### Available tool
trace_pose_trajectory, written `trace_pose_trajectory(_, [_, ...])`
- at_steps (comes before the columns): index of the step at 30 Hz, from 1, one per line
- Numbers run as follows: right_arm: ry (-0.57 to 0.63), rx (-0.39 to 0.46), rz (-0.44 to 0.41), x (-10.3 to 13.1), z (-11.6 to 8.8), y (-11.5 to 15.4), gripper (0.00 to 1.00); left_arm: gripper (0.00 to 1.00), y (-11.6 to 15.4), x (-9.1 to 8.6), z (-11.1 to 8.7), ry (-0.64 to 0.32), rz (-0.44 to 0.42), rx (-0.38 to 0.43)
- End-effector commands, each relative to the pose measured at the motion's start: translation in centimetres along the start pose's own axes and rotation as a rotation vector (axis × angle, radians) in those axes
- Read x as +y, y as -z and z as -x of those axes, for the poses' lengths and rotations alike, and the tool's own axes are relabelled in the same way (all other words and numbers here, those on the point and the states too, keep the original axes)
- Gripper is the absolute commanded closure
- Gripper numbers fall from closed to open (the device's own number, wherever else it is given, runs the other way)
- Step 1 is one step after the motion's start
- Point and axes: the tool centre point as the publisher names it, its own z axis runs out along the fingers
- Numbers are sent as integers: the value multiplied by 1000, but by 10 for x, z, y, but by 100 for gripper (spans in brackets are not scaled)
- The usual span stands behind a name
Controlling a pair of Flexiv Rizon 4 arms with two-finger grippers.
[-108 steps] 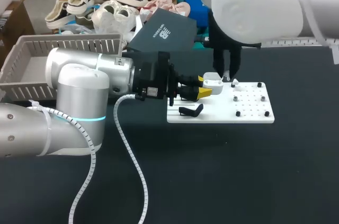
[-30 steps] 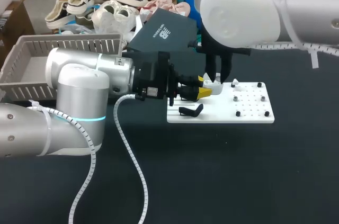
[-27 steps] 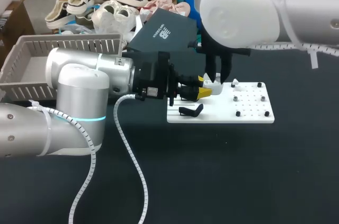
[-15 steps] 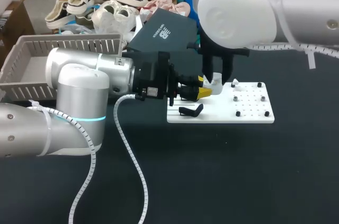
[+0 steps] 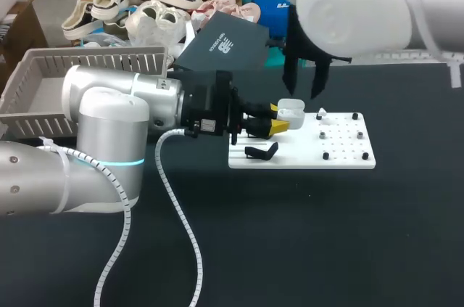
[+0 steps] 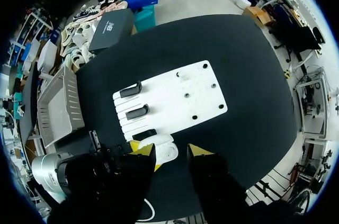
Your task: Pick up each earbud case from the left stands, insert the matching earbuds, close the lid, and place the case in the box.
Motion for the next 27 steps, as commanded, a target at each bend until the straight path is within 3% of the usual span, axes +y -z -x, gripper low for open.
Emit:
trace_pose_trajectory(1, [-4, -85, 139, -32, -5, 2, 61, 100, 9, 0, -1, -7, 12, -1])
trace_pose_trajectory(10, [1, -118, 151, -45, 15, -13, 54, 100, 23, 0, 0, -34, 34, -11])
trace_pose_trajectory(27, [93, -150, 96, -44, 43, -52, 55, 100, 28, -2, 1, -43, 34, -20])
